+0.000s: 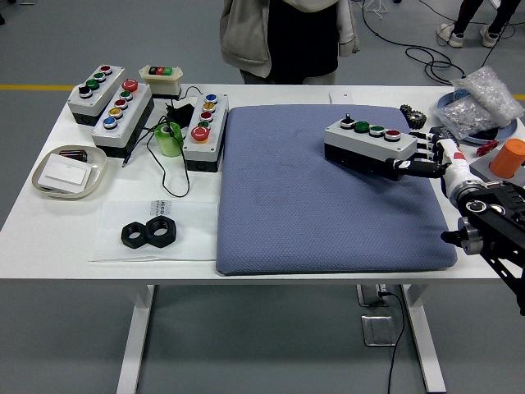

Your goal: Pick up the button,place it on the desk,press the button,press the button

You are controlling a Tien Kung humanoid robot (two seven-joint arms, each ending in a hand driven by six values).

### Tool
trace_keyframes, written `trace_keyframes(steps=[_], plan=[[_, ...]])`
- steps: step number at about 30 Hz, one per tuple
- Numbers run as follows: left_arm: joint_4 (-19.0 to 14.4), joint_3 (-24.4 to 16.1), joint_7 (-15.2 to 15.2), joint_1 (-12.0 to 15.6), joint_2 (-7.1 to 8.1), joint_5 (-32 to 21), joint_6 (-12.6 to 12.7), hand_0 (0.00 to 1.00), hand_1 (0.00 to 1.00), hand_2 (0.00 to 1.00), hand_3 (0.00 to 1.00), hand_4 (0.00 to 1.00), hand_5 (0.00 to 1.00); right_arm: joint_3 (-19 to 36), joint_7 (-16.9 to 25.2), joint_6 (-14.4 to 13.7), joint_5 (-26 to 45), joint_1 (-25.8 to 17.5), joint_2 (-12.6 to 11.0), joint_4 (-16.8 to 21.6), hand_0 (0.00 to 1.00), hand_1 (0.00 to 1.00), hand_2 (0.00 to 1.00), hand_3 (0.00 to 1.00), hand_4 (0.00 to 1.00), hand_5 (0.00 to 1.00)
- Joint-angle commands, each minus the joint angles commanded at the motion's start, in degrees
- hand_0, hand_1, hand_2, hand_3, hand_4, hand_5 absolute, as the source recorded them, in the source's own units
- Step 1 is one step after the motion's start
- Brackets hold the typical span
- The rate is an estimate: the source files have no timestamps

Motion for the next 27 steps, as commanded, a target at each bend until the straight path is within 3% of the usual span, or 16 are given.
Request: trace_keyframes(steps=[2,6,11,19,27], plan=[[0.0,0.0,0.0,0.0,0.0,0.0,0.0,0.747,0.784,0.858,0.773,0.547,0.998,0.2,0.7,1.4,0.2,-0.3,-0.4,0.1,0.439,0.368,0.432,0.561,0.694,0.002],[0.0,-0.1,0.0,0.1,-0.03,0.1,0.0,0.747,0.784,0.858,0.772,0.546,0.998,0.4,3.4,7.4,0.0,-1.8,-2.1,1.0,0.433,0.364,0.43,0.56,0.702,0.002],[0.0,-0.2,0.1,0.2,-0.05,0.2,0.0,0.746,0.784,0.858,0.772,0.546,0.998,0.6,5.9,11.1,0.0,-3.1,-3.5,2.1,0.429,0.367,0.43,0.56,0.701,0.002],[0.1,-1.0,0.5,0.5,-0.17,1.5,-0.1,0.746,0.784,0.857,0.772,0.545,0.998,-0.4,10.1,19.7,1.7,-3.9,-4.0,1.8,0.428,0.367,0.43,0.559,0.721,0.002],[0.1,-1.2,0.6,0.6,-0.26,1.9,-0.2,0.746,0.784,0.857,0.772,0.545,0.998,-1.8,11.7,28.0,2.1,-4.4,-3.9,2.2,0.426,0.371,0.431,0.56,0.731,0.002]])
